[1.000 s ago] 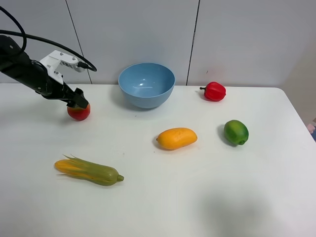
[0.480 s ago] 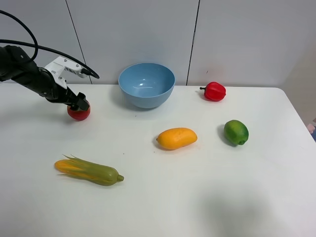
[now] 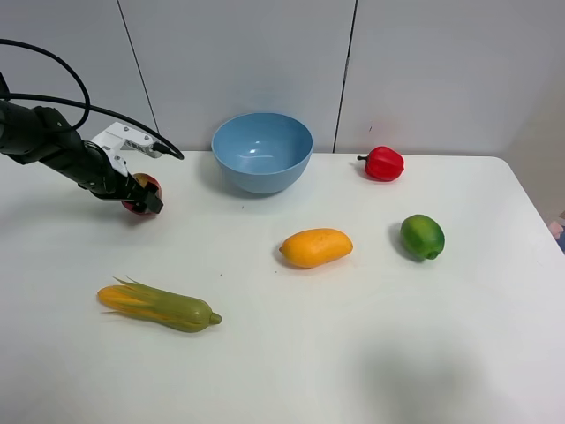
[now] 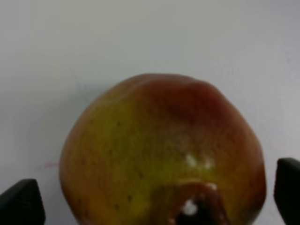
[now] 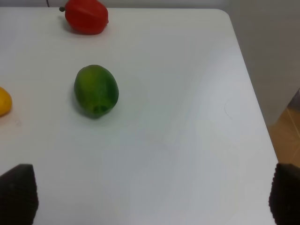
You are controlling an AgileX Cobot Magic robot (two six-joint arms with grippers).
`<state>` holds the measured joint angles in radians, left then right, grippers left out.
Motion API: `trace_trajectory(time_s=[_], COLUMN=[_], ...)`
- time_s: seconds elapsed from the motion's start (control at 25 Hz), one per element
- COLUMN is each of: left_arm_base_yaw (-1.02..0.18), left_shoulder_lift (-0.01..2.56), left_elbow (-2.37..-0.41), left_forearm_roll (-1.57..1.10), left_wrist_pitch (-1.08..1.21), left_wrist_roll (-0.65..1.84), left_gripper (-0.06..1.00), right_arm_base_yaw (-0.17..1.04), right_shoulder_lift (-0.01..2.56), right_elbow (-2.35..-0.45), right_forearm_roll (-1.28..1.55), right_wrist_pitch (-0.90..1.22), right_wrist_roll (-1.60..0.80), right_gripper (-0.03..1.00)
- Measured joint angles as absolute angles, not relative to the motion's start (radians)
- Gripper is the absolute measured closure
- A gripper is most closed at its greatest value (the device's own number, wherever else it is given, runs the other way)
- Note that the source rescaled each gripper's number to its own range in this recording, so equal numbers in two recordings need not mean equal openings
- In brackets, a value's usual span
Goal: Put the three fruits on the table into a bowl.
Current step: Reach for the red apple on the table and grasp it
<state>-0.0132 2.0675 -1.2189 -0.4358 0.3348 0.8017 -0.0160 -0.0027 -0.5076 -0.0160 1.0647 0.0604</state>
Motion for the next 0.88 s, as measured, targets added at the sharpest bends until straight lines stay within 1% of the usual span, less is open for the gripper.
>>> trace_trajectory(time_s=[0.32, 0.6, 0.64, 0.68, 0.72, 0.76, 0.88], left_arm_base_yaw=[-0.031, -0.035, -0.035, -0.035, -0.035, -0.035, -0.038], left_shoulder_lift=[2.127, 2.166, 2.168, 2.168, 2.168, 2.168, 2.163], left_elbow=[-1.311, -1.325, -1.325, -1.325, -1.325, -1.326, -1.329], left_forearm_roll=[-0.445, -0.449, -0.449, -0.449, -0.449, -0.449, -0.446], left_wrist_pitch=[0.342, 0.366, 0.366, 0.366, 0.366, 0.369, 0.395], left_wrist_roll=[0.802, 0.802, 0.802, 0.802, 0.802, 0.802, 0.802], left_gripper=[-0.06, -0.05, 0.04, 0.25, 0.53, 0.94, 0.92], right_arm_base_yaw=[-0.016, -0.016, -0.016, -0.016, -0.016, -0.016, -0.016], right_shoulder_lift=[-0.003, -0.003, -0.003, -0.003, -0.003, -0.003, -0.003], right_elbow=[-0.508, -0.508, -0.508, -0.508, -0.508, -0.508, -0.508], right_forearm_roll=[-0.016, -0.016, -0.016, -0.016, -0.016, -0.016, -0.016], right_wrist_pitch=[1.065, 1.065, 1.065, 1.065, 1.065, 1.065, 1.065], right_wrist_roll=[0.06, 0.06, 0.06, 0.06, 0.06, 0.06, 0.06], right_gripper=[-0.03, -0.03, -0.03, -0.03, -0.03, -0.03, -0.03])
